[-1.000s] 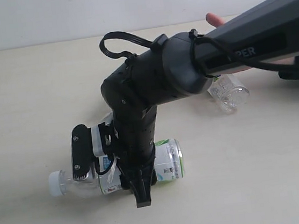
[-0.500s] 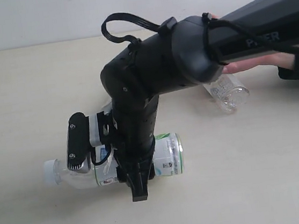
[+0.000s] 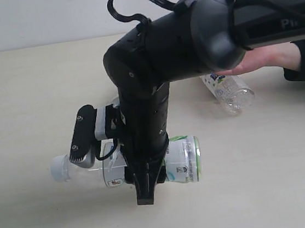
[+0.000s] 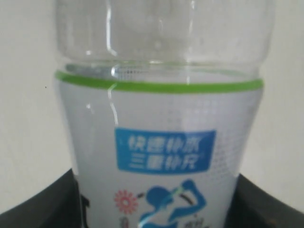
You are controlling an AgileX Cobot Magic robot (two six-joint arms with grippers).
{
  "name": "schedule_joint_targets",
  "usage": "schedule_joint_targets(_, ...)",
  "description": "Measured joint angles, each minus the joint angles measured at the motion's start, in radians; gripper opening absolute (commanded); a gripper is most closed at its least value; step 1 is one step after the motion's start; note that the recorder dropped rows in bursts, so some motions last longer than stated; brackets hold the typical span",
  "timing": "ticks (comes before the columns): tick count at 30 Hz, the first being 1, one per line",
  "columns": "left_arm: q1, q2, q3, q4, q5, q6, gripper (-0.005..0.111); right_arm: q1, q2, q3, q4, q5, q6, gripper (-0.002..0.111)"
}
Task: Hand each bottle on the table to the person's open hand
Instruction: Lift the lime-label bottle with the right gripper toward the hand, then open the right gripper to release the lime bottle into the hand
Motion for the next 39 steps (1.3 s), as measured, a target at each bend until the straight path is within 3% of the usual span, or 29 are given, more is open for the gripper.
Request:
schedule_joint_targets(13, 0.0, 0.0, 0.0, 0.0, 0.0, 0.0, 0.002, -0.025, -0.123, 0.0, -0.047, 0.043, 0.287, 0.0)
schedule_joint_targets(25, 0.0, 0.0, 0.0, 0.0, 0.0, 0.0, 0.002, -0.381, -0.214, -0.143, -0.047, 0.248, 0.399, 0.0)
schedule_joint_targets(32, 0.0, 0.0, 0.0, 0.0, 0.0, 0.0, 0.002, -0.528, -0.206, -0.299, -0.004, 0.293, 0.467, 0.0)
schedule_joint_targets(39, 0.0, 0.0, 0.0, 0.0, 0.0, 0.0, 0.002, -0.641, -0.151, -0.313, 0.072, 0.303, 0.504, 0.0)
